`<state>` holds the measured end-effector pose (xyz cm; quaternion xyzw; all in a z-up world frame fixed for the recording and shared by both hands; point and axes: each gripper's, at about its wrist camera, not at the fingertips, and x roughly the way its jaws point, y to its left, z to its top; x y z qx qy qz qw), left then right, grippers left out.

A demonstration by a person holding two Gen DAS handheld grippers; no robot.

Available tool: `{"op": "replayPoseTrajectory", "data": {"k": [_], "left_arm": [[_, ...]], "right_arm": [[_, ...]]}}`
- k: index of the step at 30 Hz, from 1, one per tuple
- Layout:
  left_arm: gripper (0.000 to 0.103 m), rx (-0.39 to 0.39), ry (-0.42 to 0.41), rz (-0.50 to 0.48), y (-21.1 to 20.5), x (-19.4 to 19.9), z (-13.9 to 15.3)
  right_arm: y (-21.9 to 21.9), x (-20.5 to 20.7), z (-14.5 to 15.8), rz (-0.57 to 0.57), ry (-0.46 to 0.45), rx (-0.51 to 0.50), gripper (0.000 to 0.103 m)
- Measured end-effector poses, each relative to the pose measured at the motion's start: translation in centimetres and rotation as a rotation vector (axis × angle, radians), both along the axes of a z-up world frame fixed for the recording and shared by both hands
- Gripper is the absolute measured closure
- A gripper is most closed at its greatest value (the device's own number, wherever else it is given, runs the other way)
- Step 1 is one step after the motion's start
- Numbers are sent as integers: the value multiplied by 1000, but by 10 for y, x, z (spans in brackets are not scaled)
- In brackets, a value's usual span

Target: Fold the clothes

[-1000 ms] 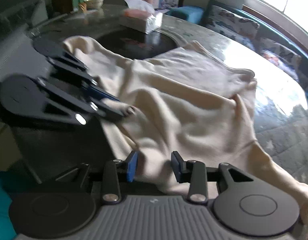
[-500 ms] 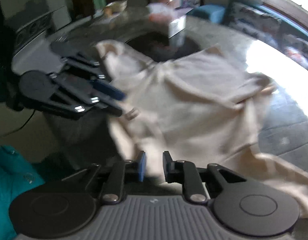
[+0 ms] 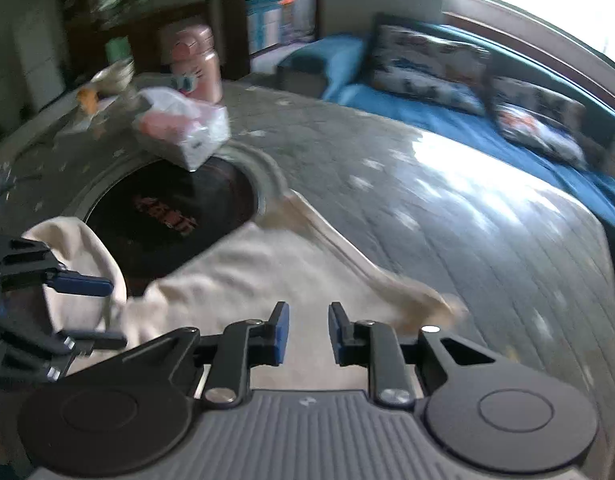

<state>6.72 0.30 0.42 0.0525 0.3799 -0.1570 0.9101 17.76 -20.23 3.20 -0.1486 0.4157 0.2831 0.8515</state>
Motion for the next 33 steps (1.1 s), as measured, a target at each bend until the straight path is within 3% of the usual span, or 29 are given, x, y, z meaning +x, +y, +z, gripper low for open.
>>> {"op": "replayPoseTrajectory", "data": {"k": [1, 3, 8, 12, 14, 16, 22, 24, 28, 33], "left_arm": [[47, 2, 3, 12, 5, 2, -1], [45, 9, 10, 30, 14, 5, -3], [45, 25, 33, 56, 31, 9, -12], [45, 22, 47, 68, 42, 13, -17], [45, 22, 56, 74, 46, 15, -19], [45, 28, 63, 86, 50, 15, -22], [47, 50, 78, 124, 65, 12, -21], [46, 58, 85, 143, 71, 10, -20], [46, 56, 88, 173, 82, 9, -20], [46, 24, 55, 167, 76, 12, -8]], "right_arm": [[12, 11, -4, 15, -1, -8, 78], [37, 33, -13, 39, -2, -20, 60], [73, 77, -37, 17, 2, -33, 58], [87, 89, -54, 27, 12, -75, 67], [90, 90, -56, 31, 10, -65, 85], [99, 90, -54, 43, -1, -57, 96], [118, 91, -42, 60, -8, 64, 94], [116, 90, -35, 51, 2, 90, 81], [90, 79, -12, 29, -38, 55, 80], [22, 66, -2, -98, -56, -44, 80]]}}
